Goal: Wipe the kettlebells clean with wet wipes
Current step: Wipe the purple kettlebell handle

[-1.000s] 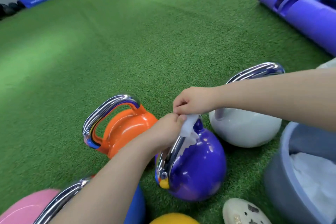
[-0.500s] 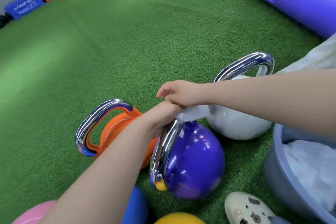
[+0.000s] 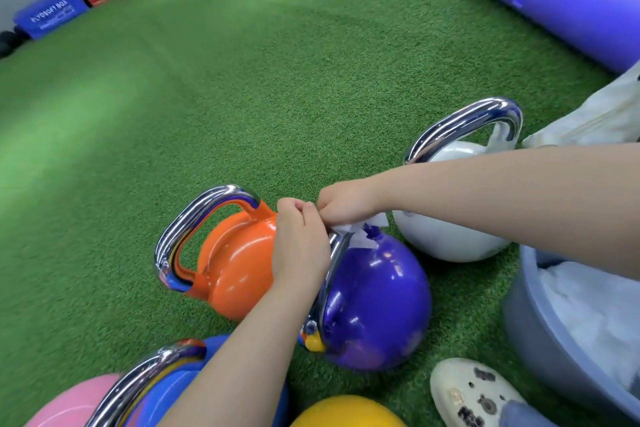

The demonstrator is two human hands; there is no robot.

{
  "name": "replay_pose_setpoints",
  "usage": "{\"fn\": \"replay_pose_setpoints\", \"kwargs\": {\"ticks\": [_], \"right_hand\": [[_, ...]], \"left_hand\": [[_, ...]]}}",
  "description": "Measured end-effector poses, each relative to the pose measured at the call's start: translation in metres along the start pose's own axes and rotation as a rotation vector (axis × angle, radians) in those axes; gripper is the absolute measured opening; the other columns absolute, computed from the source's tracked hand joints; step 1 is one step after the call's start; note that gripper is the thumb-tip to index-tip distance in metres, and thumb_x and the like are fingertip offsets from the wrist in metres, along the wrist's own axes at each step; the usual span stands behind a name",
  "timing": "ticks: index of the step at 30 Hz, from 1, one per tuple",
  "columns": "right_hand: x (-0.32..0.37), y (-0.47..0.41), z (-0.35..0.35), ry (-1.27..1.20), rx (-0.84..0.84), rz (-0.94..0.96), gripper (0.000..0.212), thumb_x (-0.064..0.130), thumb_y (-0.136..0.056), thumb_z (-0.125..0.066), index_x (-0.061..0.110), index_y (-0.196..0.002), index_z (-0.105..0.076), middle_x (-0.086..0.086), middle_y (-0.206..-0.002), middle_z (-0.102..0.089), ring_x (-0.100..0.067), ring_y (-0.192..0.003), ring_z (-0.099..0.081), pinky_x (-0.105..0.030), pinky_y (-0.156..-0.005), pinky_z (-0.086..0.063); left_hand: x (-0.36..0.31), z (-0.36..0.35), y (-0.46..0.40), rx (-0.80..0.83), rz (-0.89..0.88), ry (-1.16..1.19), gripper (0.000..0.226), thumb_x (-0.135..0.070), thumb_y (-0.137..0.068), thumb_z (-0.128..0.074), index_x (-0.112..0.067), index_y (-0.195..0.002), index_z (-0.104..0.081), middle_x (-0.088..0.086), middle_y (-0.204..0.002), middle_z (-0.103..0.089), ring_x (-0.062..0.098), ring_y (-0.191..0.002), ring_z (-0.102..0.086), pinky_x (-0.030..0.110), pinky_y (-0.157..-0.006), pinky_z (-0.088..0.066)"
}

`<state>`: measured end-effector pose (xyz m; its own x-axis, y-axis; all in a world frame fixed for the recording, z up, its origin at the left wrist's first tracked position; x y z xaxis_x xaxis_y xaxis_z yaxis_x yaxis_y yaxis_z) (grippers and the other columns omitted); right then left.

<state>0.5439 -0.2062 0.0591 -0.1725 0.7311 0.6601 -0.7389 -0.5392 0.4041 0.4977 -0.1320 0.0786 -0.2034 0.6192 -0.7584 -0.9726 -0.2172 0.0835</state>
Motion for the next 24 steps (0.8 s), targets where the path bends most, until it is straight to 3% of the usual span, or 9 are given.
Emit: {"fn": "replay_pose_setpoints", "kwargs": {"ticks": [3, 5, 8, 10, 12, 14, 19, 22, 24], "right_hand": [[-0.007, 0.000, 0.001, -0.079, -0.015, 0.009, 0.026, 0.014, -0.099, -0.037, 0.004, -0.093, -0.060, -0.001, -0.073, -0.053, -0.017, -0.067, -0.044, -0.025, -0.064, -0.040], [-0.033, -0.009, -0.003, -0.293, -0.002, -0.062, 0.034, 0.023, -0.098, -0.039, 0.000, -0.108, -0.061, -0.003, -0.076, -0.055, -0.020, -0.072, -0.049, -0.027, -0.070, -0.040], [-0.062, -0.013, -0.012, -0.845, -0.059, -0.183, 0.038, 0.034, -0.094, -0.049, 0.008, -0.068, -0.060, -0.006, -0.057, -0.056, -0.021, -0.055, -0.049, -0.030, -0.063, -0.042], [-0.076, -0.014, -0.019, -1.004, -0.157, -0.251, 0.036, 0.034, -0.091, -0.052, 0.013, -0.062, -0.051, -0.002, -0.050, -0.052, -0.018, -0.048, -0.047, -0.025, -0.057, -0.043], [-0.084, -0.013, -0.025, -1.033, -0.182, -0.287, 0.039, 0.036, -0.091, -0.052, 0.012, -0.060, -0.048, -0.002, -0.044, -0.050, -0.016, -0.039, -0.046, -0.020, -0.045, -0.041], [-0.075, -0.010, -0.020, -0.960, -0.150, -0.245, 0.038, 0.037, -0.091, -0.050, 0.013, -0.062, -0.049, -0.002, -0.049, -0.052, -0.017, -0.045, -0.047, -0.022, -0.051, -0.041], [-0.018, 0.001, 0.006, -0.427, -0.066, -0.042, 0.036, 0.021, -0.100, -0.031, 0.017, -0.067, -0.044, 0.006, -0.059, -0.052, -0.003, -0.057, -0.046, -0.016, -0.056, -0.034], [-0.034, -0.010, -0.002, -0.490, 0.066, -0.112, 0.034, 0.032, -0.094, -0.039, 0.003, -0.084, -0.054, -0.009, -0.070, -0.061, -0.024, -0.065, -0.059, -0.027, -0.061, -0.051], [-0.052, -0.016, -0.009, -0.723, 0.070, -0.239, 0.036, 0.034, -0.094, -0.043, 0.005, -0.076, -0.054, -0.008, -0.057, -0.058, -0.022, -0.051, -0.056, -0.027, -0.058, -0.048]], "left_hand": [[0.000, -0.001, -0.001, 0.019, 0.000, 0.000, 0.010, -0.019, -0.098, -0.032, -0.014, -0.094, -0.040, 0.006, -0.105, -0.050, 0.024, -0.098, -0.045, 0.034, -0.082, -0.032], [-0.001, -0.002, 0.001, 0.032, -0.019, -0.009, 0.011, -0.021, -0.099, -0.032, -0.015, -0.094, -0.040, 0.007, -0.104, -0.052, 0.026, -0.098, -0.048, 0.036, -0.083, -0.035], [0.000, -0.001, 0.001, 0.029, -0.017, -0.012, 0.012, -0.024, -0.099, -0.032, -0.016, -0.094, -0.040, 0.006, -0.100, -0.054, 0.026, -0.093, -0.049, 0.036, -0.079, -0.035], [0.000, 0.000, 0.000, 0.024, -0.005, -0.013, 0.015, -0.026, -0.099, -0.032, -0.015, -0.095, -0.041, 0.004, -0.099, -0.055, 0.026, -0.092, -0.049, 0.035, -0.078, -0.035], [0.000, 0.000, 0.001, 0.022, 0.001, -0.012, 0.017, -0.028, -0.099, -0.032, -0.015, -0.095, -0.042, 0.003, -0.095, -0.054, 0.027, -0.091, -0.050, 0.037, -0.078, -0.036], [-0.002, 0.000, 0.002, 0.020, -0.013, -0.022, 0.017, -0.028, -0.099, -0.032, -0.014, -0.093, -0.041, 0.003, -0.092, -0.054, 0.027, -0.090, -0.049, 0.037, -0.077, -0.035], [-0.001, 0.000, 0.001, 0.018, -0.029, -0.064, 0.019, -0.025, -0.100, -0.028, -0.012, -0.095, -0.041, 0.002, -0.096, -0.045, 0.025, -0.093, -0.045, 0.033, -0.075, -0.029], [0.000, 0.000, 0.001, 0.022, -0.017, -0.050, 0.021, -0.029, -0.100, -0.029, -0.013, -0.093, -0.041, 0.002, -0.092, -0.048, 0.025, -0.090, -0.046, 0.034, -0.074, -0.030], [0.000, 0.000, 0.003, 0.020, -0.008, -0.024, 0.022, -0.032, -0.100, -0.030, -0.014, -0.091, -0.041, 0.001, -0.091, -0.052, 0.026, -0.089, -0.048, 0.035, -0.075, -0.033]]}}
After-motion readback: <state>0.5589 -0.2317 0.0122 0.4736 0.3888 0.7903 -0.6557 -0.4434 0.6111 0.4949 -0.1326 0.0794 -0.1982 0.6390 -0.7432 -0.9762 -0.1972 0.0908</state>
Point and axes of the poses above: each hand's wrist, its own y-axis away from the middle knuckle, its own z-axis out of the back of the hand, x = y × z, the point moved 6 cm from there along -y, towards the middle knuckle
